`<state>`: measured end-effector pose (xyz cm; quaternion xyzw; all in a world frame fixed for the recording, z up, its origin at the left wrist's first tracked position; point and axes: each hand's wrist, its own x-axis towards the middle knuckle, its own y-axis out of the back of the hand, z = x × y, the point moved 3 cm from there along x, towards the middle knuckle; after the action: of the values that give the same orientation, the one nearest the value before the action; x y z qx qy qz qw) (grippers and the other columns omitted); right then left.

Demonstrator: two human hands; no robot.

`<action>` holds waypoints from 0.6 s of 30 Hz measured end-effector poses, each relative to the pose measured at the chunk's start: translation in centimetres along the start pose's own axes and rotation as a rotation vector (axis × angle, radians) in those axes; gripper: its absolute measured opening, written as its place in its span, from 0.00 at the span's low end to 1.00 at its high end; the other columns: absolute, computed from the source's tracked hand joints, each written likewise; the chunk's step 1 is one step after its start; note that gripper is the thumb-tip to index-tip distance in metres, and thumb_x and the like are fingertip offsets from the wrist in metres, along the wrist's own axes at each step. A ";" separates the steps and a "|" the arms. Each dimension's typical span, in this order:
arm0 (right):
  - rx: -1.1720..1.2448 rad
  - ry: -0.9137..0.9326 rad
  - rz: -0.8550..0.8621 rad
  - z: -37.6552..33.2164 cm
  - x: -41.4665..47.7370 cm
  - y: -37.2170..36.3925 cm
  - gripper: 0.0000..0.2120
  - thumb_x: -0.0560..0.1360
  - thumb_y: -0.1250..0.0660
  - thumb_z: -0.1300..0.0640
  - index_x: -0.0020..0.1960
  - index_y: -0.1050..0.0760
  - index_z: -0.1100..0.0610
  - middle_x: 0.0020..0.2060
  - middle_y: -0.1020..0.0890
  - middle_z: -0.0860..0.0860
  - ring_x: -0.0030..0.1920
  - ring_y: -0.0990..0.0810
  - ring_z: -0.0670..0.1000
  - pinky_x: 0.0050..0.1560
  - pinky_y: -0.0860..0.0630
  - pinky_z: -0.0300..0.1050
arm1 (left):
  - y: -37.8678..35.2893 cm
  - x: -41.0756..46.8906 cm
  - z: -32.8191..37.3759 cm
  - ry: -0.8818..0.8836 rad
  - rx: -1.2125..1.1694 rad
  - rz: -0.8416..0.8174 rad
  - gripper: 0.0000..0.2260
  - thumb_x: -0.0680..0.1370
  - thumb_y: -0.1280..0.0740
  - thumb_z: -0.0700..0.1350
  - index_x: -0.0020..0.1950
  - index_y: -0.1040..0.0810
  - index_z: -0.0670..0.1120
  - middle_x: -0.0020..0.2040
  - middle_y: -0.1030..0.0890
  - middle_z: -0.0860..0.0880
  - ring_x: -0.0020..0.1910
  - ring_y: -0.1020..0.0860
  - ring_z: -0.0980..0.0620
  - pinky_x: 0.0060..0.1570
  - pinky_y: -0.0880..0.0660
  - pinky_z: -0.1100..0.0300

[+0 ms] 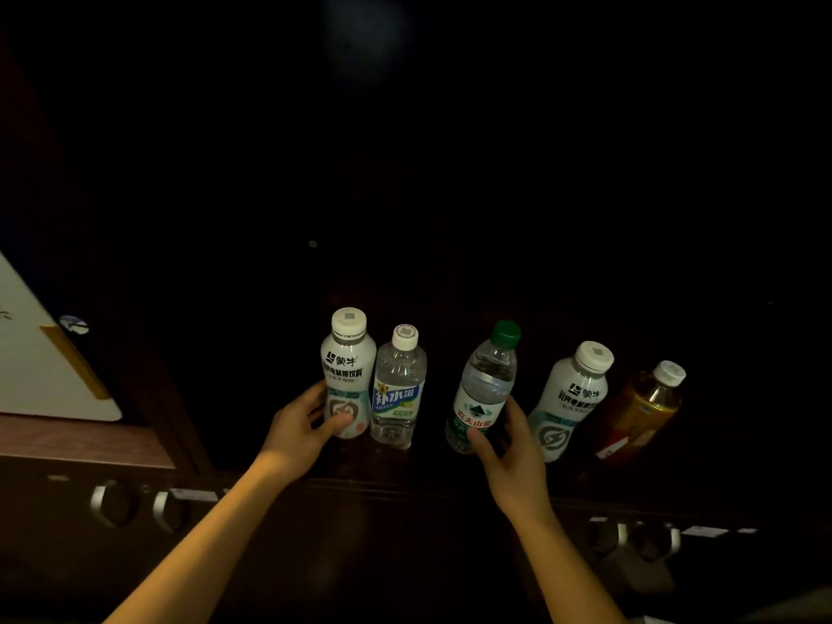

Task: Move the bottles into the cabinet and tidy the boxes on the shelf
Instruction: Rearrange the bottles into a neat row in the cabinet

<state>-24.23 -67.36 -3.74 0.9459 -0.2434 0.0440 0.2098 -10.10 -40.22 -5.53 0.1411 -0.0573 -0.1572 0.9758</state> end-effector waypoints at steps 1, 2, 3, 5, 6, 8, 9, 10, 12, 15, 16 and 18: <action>0.022 0.006 -0.037 -0.1 0.4 -0.2 0.30 0.78 0.29 0.55 0.77 0.35 0.49 0.70 0.25 0.41 0.69 0.27 0.39 0.68 0.27 0.40 | -0.1 0.0 0.0 0.002 0.009 0.004 0.28 0.75 0.27 0.39 0.73 0.31 0.47 0.67 0.23 0.50 0.65 0.26 0.54 0.57 0.30 0.72; 0.043 0.002 -0.059 -0.2 0.7 -0.5 0.30 0.79 0.30 0.57 0.78 0.36 0.51 0.71 0.25 0.44 0.70 0.27 0.42 0.69 0.27 0.43 | -0.1 -0.1 0.1 0.005 0.018 0.008 0.28 0.75 0.28 0.39 0.74 0.31 0.46 0.67 0.23 0.50 0.65 0.26 0.55 0.55 0.30 0.74; 0.059 -0.006 -0.078 -0.3 0.9 -0.7 0.29 0.79 0.31 0.59 0.78 0.36 0.52 0.71 0.25 0.45 0.71 0.27 0.43 0.70 0.27 0.46 | -0.1 -0.1 0.1 0.009 0.023 0.011 0.27 0.76 0.28 0.39 0.74 0.31 0.45 0.67 0.23 0.50 0.64 0.26 0.55 0.53 0.30 0.75; 0.086 -0.010 -0.135 -0.4 1.2 -1.1 0.29 0.80 0.32 0.60 0.78 0.36 0.50 0.71 0.25 0.44 0.70 0.27 0.41 0.71 0.28 0.45 | -0.2 -0.3 0.3 0.014 0.027 0.013 0.27 0.76 0.28 0.39 0.74 0.31 0.44 0.67 0.24 0.50 0.64 0.27 0.56 0.52 0.31 0.78; 0.092 -0.004 -0.172 -0.5 1.3 -1.3 0.30 0.80 0.32 0.60 0.78 0.36 0.47 0.71 0.25 0.42 0.70 0.28 0.38 0.71 0.29 0.42 | -0.2 -0.3 0.4 0.015 0.031 0.012 0.27 0.76 0.28 0.39 0.74 0.32 0.44 0.67 0.24 0.50 0.64 0.27 0.56 0.52 0.31 0.78; 0.086 0.009 -0.235 -0.7 1.5 -1.8 0.30 0.80 0.32 0.59 0.77 0.37 0.41 0.71 0.27 0.37 0.70 0.29 0.35 0.69 0.30 0.36 | -0.2 -0.3 0.5 0.017 0.034 0.012 0.27 0.76 0.29 0.39 0.74 0.32 0.43 0.67 0.24 0.50 0.64 0.27 0.55 0.54 0.31 0.74; 0.086 0.012 -0.257 -0.9 1.6 -2.1 0.30 0.80 0.32 0.58 0.76 0.37 0.39 0.71 0.27 0.36 0.70 0.30 0.34 0.68 0.30 0.34 | -0.2 -0.3 0.6 0.021 0.030 0.015 0.28 0.76 0.28 0.39 0.74 0.32 0.43 0.67 0.24 0.50 0.65 0.27 0.55 0.55 0.31 0.73; 0.089 0.010 -0.273 -0.9 1.6 -2.4 0.30 0.80 0.32 0.58 0.76 0.37 0.39 0.71 0.27 0.36 0.70 0.30 0.35 0.68 0.30 0.35 | -0.2 -0.4 0.6 0.025 0.025 0.018 0.27 0.76 0.28 0.39 0.74 0.32 0.44 0.66 0.24 0.50 0.64 0.27 0.55 0.54 0.30 0.74; 0.096 0.001 -0.289 -0.8 1.7 -2.8 0.31 0.80 0.32 0.58 0.77 0.38 0.40 0.71 0.27 0.37 0.70 0.30 0.36 0.70 0.29 0.39 | -0.3 -0.5 0.6 0.029 0.022 0.023 0.27 0.76 0.28 0.39 0.74 0.32 0.45 0.65 0.24 0.51 0.64 0.27 0.56 0.52 0.30 0.76; 0.119 -0.010 -0.315 -0.8 1.8 -2.9 0.34 0.80 0.31 0.58 0.80 0.42 0.44 0.74 0.29 0.39 0.73 0.31 0.38 0.73 0.31 0.45 | -0.3 -0.6 0.5 0.028 0.019 0.023 0.27 0.76 0.29 0.40 0.74 0.32 0.46 0.66 0.24 0.52 0.64 0.27 0.56 0.52 0.30 0.75; 0.135 -0.021 -0.318 -0.7 1.7 -2.7 0.36 0.79 0.31 0.59 0.81 0.44 0.46 0.75 0.31 0.41 0.74 0.33 0.39 0.74 0.33 0.45 | -0.3 -0.6 0.5 0.025 0.022 0.023 0.27 0.76 0.29 0.40 0.74 0.32 0.46 0.66 0.24 0.52 0.64 0.27 0.57 0.53 0.30 0.75; 0.169 -0.070 -0.281 -0.2 1.0 -2.1 0.39 0.77 0.28 0.58 0.81 0.45 0.48 0.75 0.32 0.42 0.74 0.32 0.42 0.73 0.33 0.44 | -0.2 -0.5 0.4 0.022 0.030 0.025 0.27 0.76 0.28 0.41 0.74 0.31 0.47 0.66 0.24 0.52 0.64 0.27 0.58 0.53 0.31 0.75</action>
<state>-22.37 -66.06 -4.16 0.9859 -0.1115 0.0015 0.1250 -10.68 -40.32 -5.23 0.1566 -0.0509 -0.1425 0.9760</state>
